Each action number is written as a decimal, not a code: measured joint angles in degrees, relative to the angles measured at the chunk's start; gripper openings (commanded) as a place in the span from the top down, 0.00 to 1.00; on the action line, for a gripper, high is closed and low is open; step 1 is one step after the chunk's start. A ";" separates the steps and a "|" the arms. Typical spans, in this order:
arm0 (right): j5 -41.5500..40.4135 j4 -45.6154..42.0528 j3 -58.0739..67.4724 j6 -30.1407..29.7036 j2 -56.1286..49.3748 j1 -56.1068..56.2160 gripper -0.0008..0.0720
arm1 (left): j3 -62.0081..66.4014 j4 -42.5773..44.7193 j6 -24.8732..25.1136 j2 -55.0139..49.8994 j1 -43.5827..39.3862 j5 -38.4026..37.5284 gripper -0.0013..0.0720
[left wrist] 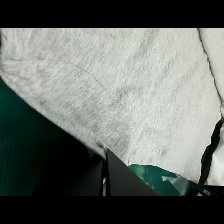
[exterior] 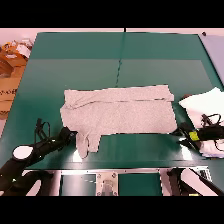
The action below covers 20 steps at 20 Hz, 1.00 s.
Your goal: Fold the shirts.
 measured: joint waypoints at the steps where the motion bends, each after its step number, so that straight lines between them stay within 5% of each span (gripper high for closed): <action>1: 0.39 0.04 -0.13 0.04 0.92 -0.79 0.25 | 0.04 -0.04 0.13 0.02 0.00 0.00 0.96; 14: -13.90 17.09 -5.01 -4.59 -0.57 -2.34 0.25 | 0.17 -0.09 0.35 0.00 0.00 0.46 0.96; 20: -11.26 21.33 -5.31 -7.43 -3.26 -0.79 0.27 | 0.17 -0.15 0.35 0.02 0.00 -0.07 0.96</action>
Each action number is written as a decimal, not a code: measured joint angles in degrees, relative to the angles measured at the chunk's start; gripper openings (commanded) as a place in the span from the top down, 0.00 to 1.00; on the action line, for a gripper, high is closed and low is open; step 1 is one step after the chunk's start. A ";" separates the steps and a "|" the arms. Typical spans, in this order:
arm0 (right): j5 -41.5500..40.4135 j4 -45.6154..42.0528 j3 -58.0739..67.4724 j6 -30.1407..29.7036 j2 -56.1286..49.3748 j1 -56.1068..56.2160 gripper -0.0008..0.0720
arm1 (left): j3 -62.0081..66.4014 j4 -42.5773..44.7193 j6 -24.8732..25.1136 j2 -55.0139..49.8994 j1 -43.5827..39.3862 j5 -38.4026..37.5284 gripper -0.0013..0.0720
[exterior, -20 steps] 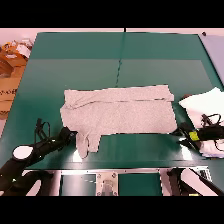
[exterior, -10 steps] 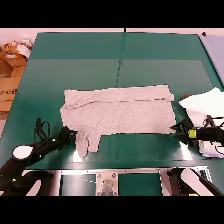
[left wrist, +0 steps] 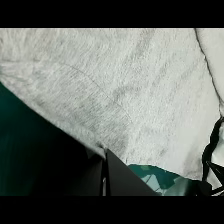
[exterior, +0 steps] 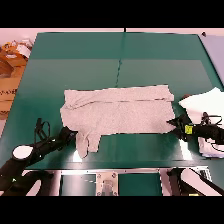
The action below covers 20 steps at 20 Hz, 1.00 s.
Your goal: Fold the shirts.
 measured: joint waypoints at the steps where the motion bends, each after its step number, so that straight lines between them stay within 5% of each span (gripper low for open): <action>1: 0.33 -0.07 0.00 -0.13 -0.11 0.13 0.40 | 0.00 0.02 0.00 0.00 0.00 -0.02 0.96; 2: 0.57 -0.52 -0.04 -0.33 -0.24 0.24 0.68 | 0.00 0.02 0.00 -0.02 0.00 -0.09 0.96; 3: 0.59 -0.81 -0.15 -0.50 -0.28 0.26 0.83 | 0.00 0.02 0.02 0.00 0.00 -0.20 0.96; 5: 0.61 -1.11 -0.13 -1.20 -0.50 0.42 0.97 | 0.02 0.04 0.02 -0.02 0.00 -0.22 0.96; 9: 1.20 -3.21 2.10 -2.91 -0.44 0.39 0.98 | 2.75 2.67 0.24 -0.02 0.00 -3.37 0.96; 20: 14.36 -16.92 11.02 2.91 6.75 0.42 0.97 | 29.09 32.48 -10.95 0.11 -0.02 -29.66 0.96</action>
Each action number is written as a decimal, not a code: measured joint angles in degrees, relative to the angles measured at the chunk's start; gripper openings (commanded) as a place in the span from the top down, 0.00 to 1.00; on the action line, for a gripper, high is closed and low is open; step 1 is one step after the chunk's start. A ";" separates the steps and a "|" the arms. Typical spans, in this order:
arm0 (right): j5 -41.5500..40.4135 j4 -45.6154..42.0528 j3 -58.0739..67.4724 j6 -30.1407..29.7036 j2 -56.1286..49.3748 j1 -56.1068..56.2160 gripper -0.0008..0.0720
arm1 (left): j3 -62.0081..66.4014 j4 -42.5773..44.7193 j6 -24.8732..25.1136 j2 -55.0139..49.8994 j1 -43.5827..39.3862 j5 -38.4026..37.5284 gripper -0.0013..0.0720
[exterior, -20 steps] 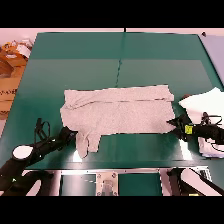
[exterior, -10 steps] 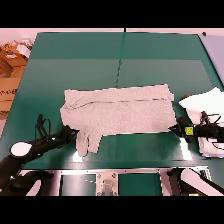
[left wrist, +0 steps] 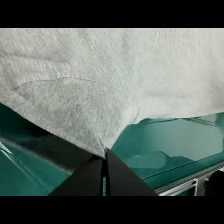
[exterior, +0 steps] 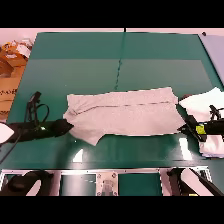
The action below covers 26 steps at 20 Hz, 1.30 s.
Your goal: Fold the shirts.
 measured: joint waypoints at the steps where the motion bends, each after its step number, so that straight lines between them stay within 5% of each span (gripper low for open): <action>1: 0.35 -0.26 0.39 0.33 0.63 0.02 0.98 | 1.49 1.60 -0.59 -0.04 0.00 -0.42 0.96; 9: -3.58 4.46 7.06 0.98 -2.01 3.28 0.97 | 10.56 5.09 1.18 -10.40 0.00 5.66 0.96; 19: -15.37 9.68 24.94 0.17 -24.02 12.85 0.97 | 28.55 2.99 10.71 -38.56 0.00 12.57 0.96; 21: -18.05 10.88 28.63 -0.57 -29.49 14.88 0.86 | 30.08 1.68 11.72 -43.39 -0.02 15.10 0.95; 22: -19.10 11.30 30.29 -0.83 -31.80 15.56 0.73 | 30.53 1.20 12.07 -45.44 -0.02 16.61 0.54; 23: -19.80 11.56 32.02 -1.03 -34.01 16.09 0.61 | 30.88 0.72 12.28 -46.99 0.00 18.14 0.00; 25: -20.85 11.91 35.17 -1.33 -36.87 16.09 0.43 | 31.34 0.57 12.48 -49.13 0.04 20.81 0.18; 26: -20.76 12.04 36.70 -1.64 -37.73 15.54 0.43 | 31.85 0.61 12.61 -49.57 0.33 22.21 0.18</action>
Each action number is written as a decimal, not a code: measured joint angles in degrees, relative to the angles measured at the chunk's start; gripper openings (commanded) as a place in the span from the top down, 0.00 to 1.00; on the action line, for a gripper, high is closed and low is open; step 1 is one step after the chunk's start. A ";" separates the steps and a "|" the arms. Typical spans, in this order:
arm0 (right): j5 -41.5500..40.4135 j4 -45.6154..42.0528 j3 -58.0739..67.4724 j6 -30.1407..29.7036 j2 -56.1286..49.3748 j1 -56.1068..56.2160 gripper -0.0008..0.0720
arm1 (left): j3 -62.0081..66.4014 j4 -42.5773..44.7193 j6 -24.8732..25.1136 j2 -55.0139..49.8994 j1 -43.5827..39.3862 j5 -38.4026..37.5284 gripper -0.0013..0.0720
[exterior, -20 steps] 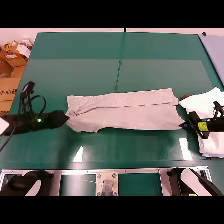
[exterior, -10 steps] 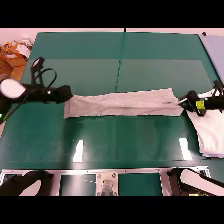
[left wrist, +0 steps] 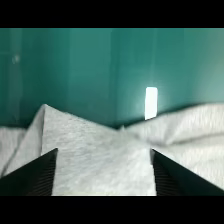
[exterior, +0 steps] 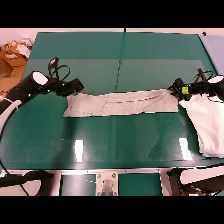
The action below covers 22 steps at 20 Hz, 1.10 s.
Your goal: Fold the shirts.
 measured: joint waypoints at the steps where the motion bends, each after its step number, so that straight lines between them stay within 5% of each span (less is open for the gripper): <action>1: 0.15 0.04 1.66 -0.76 -0.61 -0.90 0.43 | 0.70 0.33 0.11 -0.24 0.63 0.57 0.18; 3: 2.23 0.09 4.90 -3.41 -1.44 -3.69 0.25 | 2.51 0.83 0.15 -0.15 2.51 0.09 0.18; 7: 8.04 0.11 7.74 -9.33 -2.91 -9.35 0.25 | 5.18 1.40 0.13 1.16 6.84 -4.31 0.18; 9: 11.54 0.20 8.26 -13.11 -4.57 -10.71 0.25 | 5.75 0.94 0.07 1.51 7.63 -6.75 0.94; 16: 21.03 3.72 8.92 -23.10 -12.61 -10.32 0.25 | 6.34 -0.92 0.81 1.90 7.32 -12.04 0.96; 17: 21.49 3.74 8.94 -23.96 -13.35 -9.86 0.29 | 6.38 -1.01 1.01 1.90 7.30 -12.35 0.96; 20: 22.73 3.74 9.44 -24.96 -14.91 -8.59 0.94 | 6.38 -1.42 1.38 1.90 7.10 -13.18 0.95; 22: 23.63 3.50 10.80 -25.31 -15.26 -8.07 0.98 | 6.38 -1.79 1.57 1.90 7.10 -13.38 0.96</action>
